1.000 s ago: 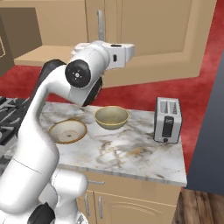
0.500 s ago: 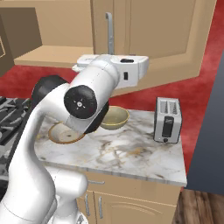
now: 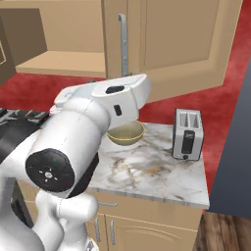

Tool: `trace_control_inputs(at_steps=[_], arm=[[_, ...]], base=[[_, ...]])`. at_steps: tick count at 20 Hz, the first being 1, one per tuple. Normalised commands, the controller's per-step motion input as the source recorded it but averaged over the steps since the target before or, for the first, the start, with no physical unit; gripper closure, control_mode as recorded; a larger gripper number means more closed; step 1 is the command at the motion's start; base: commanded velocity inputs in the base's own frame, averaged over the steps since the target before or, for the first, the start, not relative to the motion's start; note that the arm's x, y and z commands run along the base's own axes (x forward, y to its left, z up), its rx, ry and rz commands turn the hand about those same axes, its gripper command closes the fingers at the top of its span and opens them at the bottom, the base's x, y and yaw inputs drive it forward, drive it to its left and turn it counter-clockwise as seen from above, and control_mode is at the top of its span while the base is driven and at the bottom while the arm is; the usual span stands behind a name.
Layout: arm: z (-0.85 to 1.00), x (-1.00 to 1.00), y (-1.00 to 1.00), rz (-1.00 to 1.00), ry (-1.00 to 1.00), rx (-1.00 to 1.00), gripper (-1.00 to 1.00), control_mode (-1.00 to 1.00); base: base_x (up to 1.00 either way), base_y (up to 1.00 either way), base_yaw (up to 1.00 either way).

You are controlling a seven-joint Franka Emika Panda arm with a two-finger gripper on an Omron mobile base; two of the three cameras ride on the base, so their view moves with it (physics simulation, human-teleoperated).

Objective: Open the cabinet. Pick the bowls from the counter and place them in the cabinet. Then close the cabinet.

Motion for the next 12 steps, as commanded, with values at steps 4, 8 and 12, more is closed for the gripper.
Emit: trace_control_inputs(at_steps=[4,8,12], arm=[[0.00,-0.81,0.87,0.00,0.00,-0.31,-1.00,-1.00],[-0.03,-0.49,1.00,-0.05,0.06,-0.39,-1.00,-1.00],[-0.05,-0.28,1.00,-0.16,0.14,-0.44,-1.00,-1.00]], base=[[0.00,0.00,0.00],[0.00,0.00,0.00],[0.00,0.00,0.00]])
